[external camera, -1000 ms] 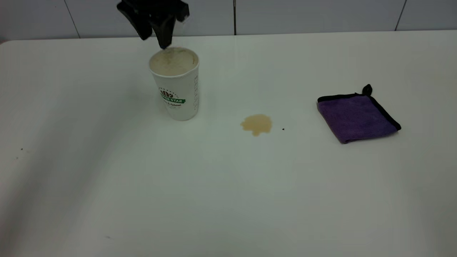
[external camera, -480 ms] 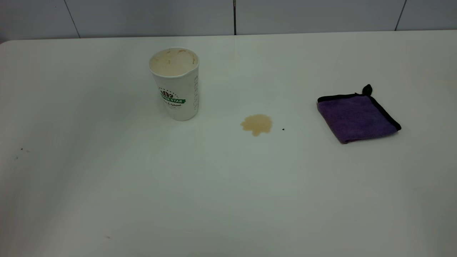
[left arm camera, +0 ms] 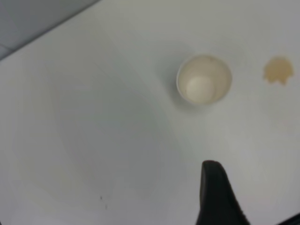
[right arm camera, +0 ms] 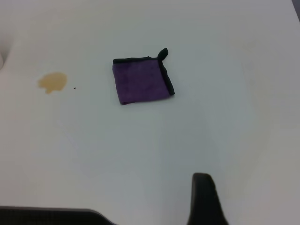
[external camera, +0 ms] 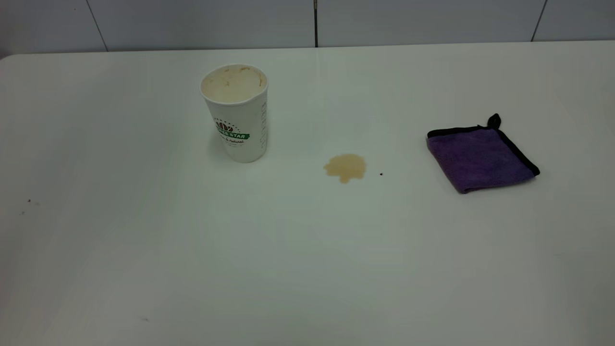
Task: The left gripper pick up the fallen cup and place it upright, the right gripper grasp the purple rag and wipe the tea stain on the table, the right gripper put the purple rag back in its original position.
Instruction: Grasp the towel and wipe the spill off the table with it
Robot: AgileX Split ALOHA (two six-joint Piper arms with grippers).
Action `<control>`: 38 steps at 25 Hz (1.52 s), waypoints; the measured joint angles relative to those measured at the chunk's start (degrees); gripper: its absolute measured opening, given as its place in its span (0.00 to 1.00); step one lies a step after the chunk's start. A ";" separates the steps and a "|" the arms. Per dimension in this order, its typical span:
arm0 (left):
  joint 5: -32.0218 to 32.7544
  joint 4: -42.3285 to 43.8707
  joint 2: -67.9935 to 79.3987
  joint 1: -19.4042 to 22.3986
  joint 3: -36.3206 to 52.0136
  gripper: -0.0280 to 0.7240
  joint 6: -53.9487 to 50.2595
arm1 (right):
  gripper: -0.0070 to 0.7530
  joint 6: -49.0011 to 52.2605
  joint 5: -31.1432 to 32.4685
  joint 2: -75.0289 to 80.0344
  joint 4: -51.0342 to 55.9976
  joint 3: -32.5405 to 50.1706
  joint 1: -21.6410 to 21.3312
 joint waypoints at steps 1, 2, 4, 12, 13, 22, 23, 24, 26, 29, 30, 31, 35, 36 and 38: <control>0.00 0.00 -2.63 0.00 3.85 0.65 -0.04 | 0.69 0.00 0.00 0.00 0.00 0.00 0.00; 0.00 0.05 -4.73 0.00 7.09 0.65 -0.06 | 0.69 0.00 0.00 0.00 0.00 0.00 0.00; 0.00 0.05 -9.41 0.00 14.91 0.65 -0.11 | 0.69 0.00 0.00 0.00 0.00 0.00 0.00; -0.06 -0.80 -24.16 0.00 43.24 0.65 -0.46 | 0.69 0.00 0.00 0.00 0.00 0.00 0.00; -0.20 -1.55 -25.80 0.00 46.57 0.65 -0.52 | 0.69 0.00 0.00 0.00 0.00 0.00 0.00; -4.05 -8.39 -37.35 0.00 68.13 0.65 -1.56 | 0.69 0.00 0.00 0.00 0.00 0.00 0.00; -4.16 -8.39 -38.47 0.00 69.21 0.65 -2.07 | 0.69 0.00 0.00 0.00 0.00 0.00 0.00; -4.20 -8.33 -39.82 0.00 70.33 0.65 -2.64 | 0.69 0.00 0.00 0.00 0.00 0.00 0.00; -4.28 -8.33 -42.75 0.00 71.80 0.65 -3.25 | 0.69 0.00 0.00 0.00 0.01 0.00 0.00; -4.28 -8.33 -47.35 0.00 72.12 0.65 -3.89 | 0.69 0.00 0.00 0.00 0.01 0.00 0.00; -4.28 -8.33 -48.79 0.00 72.12 0.65 -3.89 | 0.69 0.00 0.00 0.00 0.01 0.00 0.00; -4.28 -8.28 -50.58 0.00 72.12 0.65 -3.89 | 0.69 0.00 0.00 0.00 0.01 0.00 0.00; -4.17 -8.28 -58.37 0.00 72.12 0.65 -4.03 | 0.69 0.00 0.00 0.00 0.01 0.00 0.00; -4.11 -8.28 -60.82 0.07 72.12 0.65 -4.03 | 0.69 0.00 0.00 0.00 0.01 0.00 0.00; -3.52 -8.34 -65.48 0.63 72.12 0.65 -4.03 | 0.69 0.00 0.00 0.00 0.01 0.00 0.00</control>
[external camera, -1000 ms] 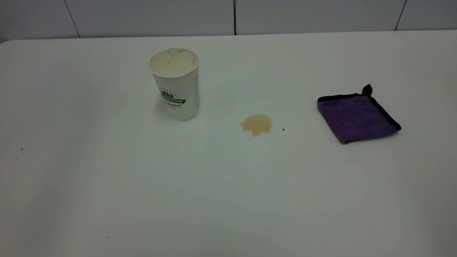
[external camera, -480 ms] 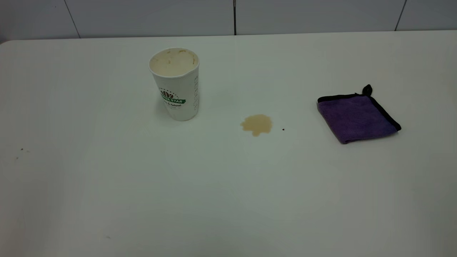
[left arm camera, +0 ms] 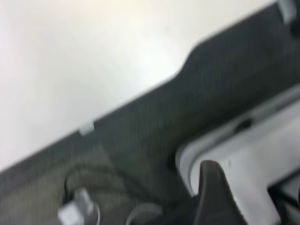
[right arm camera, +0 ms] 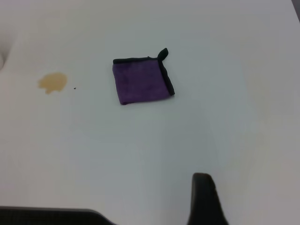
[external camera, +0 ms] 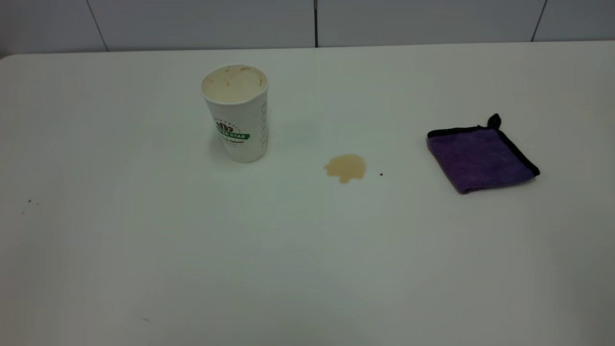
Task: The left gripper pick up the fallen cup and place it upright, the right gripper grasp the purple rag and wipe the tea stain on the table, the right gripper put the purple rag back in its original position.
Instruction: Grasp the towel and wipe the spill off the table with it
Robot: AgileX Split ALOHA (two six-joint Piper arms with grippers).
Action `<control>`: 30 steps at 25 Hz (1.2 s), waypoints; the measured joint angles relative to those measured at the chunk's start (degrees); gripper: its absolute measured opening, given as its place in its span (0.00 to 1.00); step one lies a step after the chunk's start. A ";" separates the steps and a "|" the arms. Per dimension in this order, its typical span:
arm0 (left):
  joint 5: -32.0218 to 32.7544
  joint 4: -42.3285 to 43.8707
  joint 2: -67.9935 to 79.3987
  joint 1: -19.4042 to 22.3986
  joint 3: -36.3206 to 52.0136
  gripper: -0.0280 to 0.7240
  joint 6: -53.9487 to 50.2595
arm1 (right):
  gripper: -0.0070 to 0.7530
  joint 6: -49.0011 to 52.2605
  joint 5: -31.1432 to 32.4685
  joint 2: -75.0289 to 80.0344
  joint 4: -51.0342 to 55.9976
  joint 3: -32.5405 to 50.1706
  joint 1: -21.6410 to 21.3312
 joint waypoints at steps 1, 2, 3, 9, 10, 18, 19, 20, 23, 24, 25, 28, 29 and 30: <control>0.20 0.00 -2.49 0.50 0.00 0.65 0.00 | 0.69 0.00 0.00 0.00 0.00 0.00 0.00; 0.26 0.00 -4.97 1.39 0.00 0.65 0.00 | 0.69 0.00 0.00 0.00 0.00 0.00 0.00; 0.32 -0.04 -6.98 2.68 0.00 0.65 0.00 | 0.69 0.00 0.00 0.00 0.00 0.00 0.00; 0.74 -0.04 -18.84 14.12 0.04 0.65 0.00 | 0.69 0.00 0.00 0.00 0.00 0.00 0.00; 0.87 -0.04 -20.20 16.06 0.04 0.65 0.00 | 0.69 0.00 0.00 0.00 0.00 0.00 0.00; 1.61 -0.04 -26.25 21.89 0.04 0.65 -0.01 | 0.69 0.00 0.00 0.00 0.00 0.00 0.00; 1.61 -0.04 -26.25 21.89 0.04 0.65 -0.01 | 0.69 0.00 0.00 0.00 0.00 0.00 0.00; 1.61 -0.04 -26.25 21.89 0.04 0.65 -0.01 | 0.69 0.00 0.00 0.00 0.00 0.00 0.00; 1.66 -0.06 -26.30 21.89 0.04 0.65 -0.06 | 0.69 0.00 0.00 0.00 0.00 0.00 0.00; 1.66 -0.11 -26.30 21.89 0.04 0.65 -0.06 | 0.69 0.00 0.00 0.00 0.00 0.00 0.00; 1.66 -0.11 -26.30 21.89 0.04 0.65 -0.06 | 0.69 0.00 0.00 0.00 0.00 0.00 0.00; 1.66 -0.11 -26.30 21.89 0.04 0.65 -0.13 | 0.69 0.00 0.00 0.00 0.00 0.00 0.00; 1.66 -0.11 -26.30 21.89 0.04 0.65 -0.13 | 0.69 0.00 0.00 0.00 0.00 0.00 0.00; 1.66 -0.11 -26.30 21.89 0.04 0.65 -0.13 | 0.69 0.00 0.00 0.00 0.00 0.00 0.00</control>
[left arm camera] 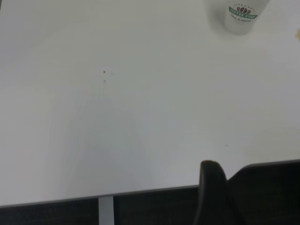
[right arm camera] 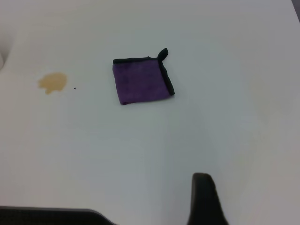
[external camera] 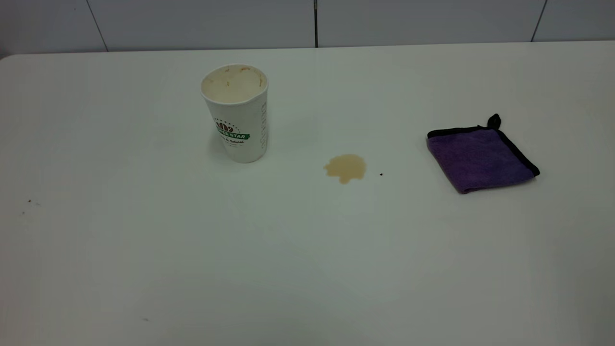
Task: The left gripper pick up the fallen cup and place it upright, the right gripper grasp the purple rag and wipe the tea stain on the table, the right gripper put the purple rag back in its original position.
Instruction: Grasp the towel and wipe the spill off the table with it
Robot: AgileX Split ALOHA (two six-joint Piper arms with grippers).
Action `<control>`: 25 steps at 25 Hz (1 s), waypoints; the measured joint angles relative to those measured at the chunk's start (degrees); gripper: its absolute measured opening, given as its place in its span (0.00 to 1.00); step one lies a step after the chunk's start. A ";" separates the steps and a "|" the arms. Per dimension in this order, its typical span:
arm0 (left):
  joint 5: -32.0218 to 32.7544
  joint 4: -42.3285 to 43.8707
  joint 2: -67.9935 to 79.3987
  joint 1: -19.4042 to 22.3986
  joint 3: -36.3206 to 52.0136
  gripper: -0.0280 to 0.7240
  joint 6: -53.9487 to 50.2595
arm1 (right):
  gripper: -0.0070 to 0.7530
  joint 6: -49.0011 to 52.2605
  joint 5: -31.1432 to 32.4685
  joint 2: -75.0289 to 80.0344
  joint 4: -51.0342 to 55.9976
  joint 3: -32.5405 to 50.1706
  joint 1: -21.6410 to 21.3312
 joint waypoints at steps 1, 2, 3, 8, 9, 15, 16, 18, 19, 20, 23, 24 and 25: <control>0.00 0.00 0.00 0.00 0.00 0.65 0.00 | 0.69 0.00 0.00 0.00 0.00 0.00 0.00; 0.00 0.00 0.00 0.00 0.00 0.65 0.00 | 0.69 0.00 0.00 0.00 0.06 0.00 0.00; 0.00 0.00 0.00 0.00 0.00 0.65 0.00 | 0.69 0.00 0.00 0.00 0.28 0.00 0.00; 0.00 0.00 0.00 0.00 0.00 0.65 0.00 | 0.67 -0.13 -0.31 0.07 2.18 -0.06 0.00; 0.00 0.00 0.00 0.00 0.00 0.65 0.00 | 0.66 -0.65 -0.80 0.41 2.72 -0.20 0.00; 0.00 0.00 0.00 0.00 0.00 0.65 0.00 | 0.68 -9.15 -5.97 12.54 8.16 -1.00 0.00; 0.00 0.00 0.00 0.00 0.00 0.65 0.00 | 0.71 -10.03 -7.60 15.08 8.98 -1.11 0.00; 0.00 0.00 0.00 0.00 0.00 0.65 0.00 | 0.76 -12.14 -10.67 21.69 11.01 -1.23 0.00; 0.06 0.00 0.00 0.00 0.00 0.65 0.00 | 0.78 -13.73 -12.16 24.64 11.95 -1.23 0.00; 0.06 0.00 0.00 0.00 0.00 0.65 0.00 | 0.80 -15.40 -13.57 28.31 12.69 -1.23 0.00; 0.06 0.00 0.00 0.00 0.00 0.65 0.00 | 0.81 -19.66 -18.91 38.70 15.74 -1.23 0.00; 0.10 0.00 0.00 0.00 0.00 0.65 0.00 | 0.80 -21.00 -21.13 42.38 16.93 -1.23 0.00; 0.10 0.00 0.00 0.00 0.00 0.65 0.00 | 0.80 -22.75 -22.90 46.07 17.98 -1.29 0.00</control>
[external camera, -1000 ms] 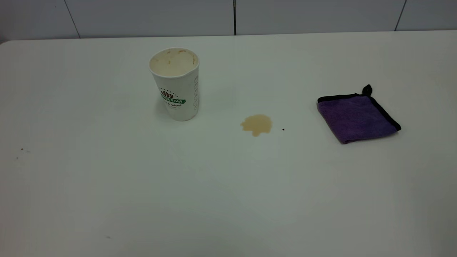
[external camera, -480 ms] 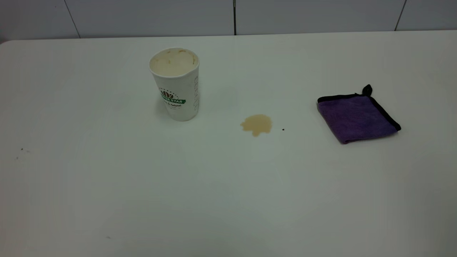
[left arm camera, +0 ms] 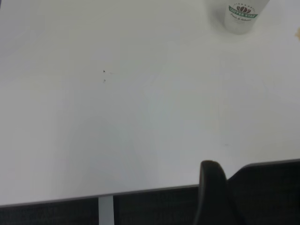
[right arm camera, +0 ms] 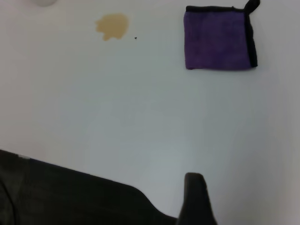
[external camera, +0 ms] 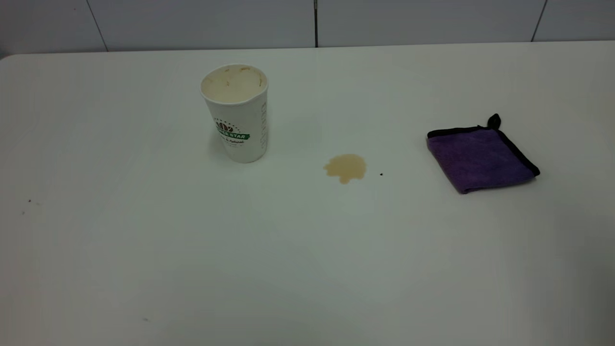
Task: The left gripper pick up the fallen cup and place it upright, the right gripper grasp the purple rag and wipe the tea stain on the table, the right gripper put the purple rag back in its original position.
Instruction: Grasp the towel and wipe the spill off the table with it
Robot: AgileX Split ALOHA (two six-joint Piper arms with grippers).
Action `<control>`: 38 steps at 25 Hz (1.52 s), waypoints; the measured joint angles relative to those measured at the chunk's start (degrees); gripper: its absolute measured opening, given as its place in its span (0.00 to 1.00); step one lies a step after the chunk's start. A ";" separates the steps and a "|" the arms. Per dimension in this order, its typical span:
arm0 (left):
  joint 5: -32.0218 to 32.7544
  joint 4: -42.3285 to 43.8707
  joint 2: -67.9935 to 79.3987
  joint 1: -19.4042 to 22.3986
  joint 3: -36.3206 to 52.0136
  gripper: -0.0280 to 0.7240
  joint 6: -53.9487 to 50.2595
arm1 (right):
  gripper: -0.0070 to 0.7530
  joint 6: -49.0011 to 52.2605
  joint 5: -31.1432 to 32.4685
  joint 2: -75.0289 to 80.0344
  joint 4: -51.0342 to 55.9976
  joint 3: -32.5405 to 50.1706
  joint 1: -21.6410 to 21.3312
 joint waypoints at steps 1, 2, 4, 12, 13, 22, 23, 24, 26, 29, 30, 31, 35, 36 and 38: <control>0.00 0.00 0.00 0.00 0.00 0.65 0.00 | 0.80 -1.71 -1.91 3.76 0.93 -0.14 0.00; 0.00 0.00 0.00 0.00 0.00 0.65 0.00 | 0.79 -3.11 -3.37 6.93 1.60 -0.60 0.00; 0.00 0.00 0.00 0.00 0.00 0.65 0.00 | 0.79 -4.84 -5.34 14.53 3.01 -2.22 0.00; 0.02 0.00 0.00 0.00 0.00 0.65 0.08 | 0.79 -8.70 -9.90 36.05 4.88 -12.24 4.58; 0.02 0.00 0.00 0.00 0.00 0.65 0.08 | 0.79 -8.90 -10.62 38.41 4.82 -13.65 5.73; 0.02 0.00 0.00 0.00 0.00 0.65 0.02 | 0.79 -7.50 -12.84 59.09 3.19 -28.09 8.32; 0.02 0.00 0.00 0.00 0.00 0.65 0.02 | 0.79 -6.30 -12.73 61.15 2.79 -30.09 8.32; 0.02 0.00 0.00 0.00 0.00 0.65 0.02 | 0.79 -5.06 -12.31 63.66 2.23 -32.20 8.37; 0.02 0.00 0.00 0.00 0.00 0.65 0.02 | 0.79 -2.03 -10.88 68.65 0.74 -36.28 8.36; 0.02 0.00 0.00 0.00 0.00 0.65 0.02 | 0.79 2.93 -7.68 75.31 -3.27 -43.12 8.43; 0.02 0.00 0.00 0.00 0.00 0.65 0.02 | 0.79 4.97 -6.65 77.07 -4.76 -44.96 8.47; 0.02 0.00 0.00 0.00 0.00 0.65 0.02 | 0.79 7.23 -5.60 79.04 -6.74 -47.18 8.54; 0.02 0.00 0.00 0.00 0.00 0.65 0.02 | 0.79 13.76 -1.97 84.98 -11.95 -54.93 8.60; 0.02 0.00 0.00 0.00 0.00 0.65 0.02 | 0.79 14.43 -1.27 86.11 -12.30 -56.62 8.66; 0.02 0.00 0.00 0.00 0.00 0.65 0.02 | 0.79 14.83 -0.23 87.90 -12.84 -59.23 9.36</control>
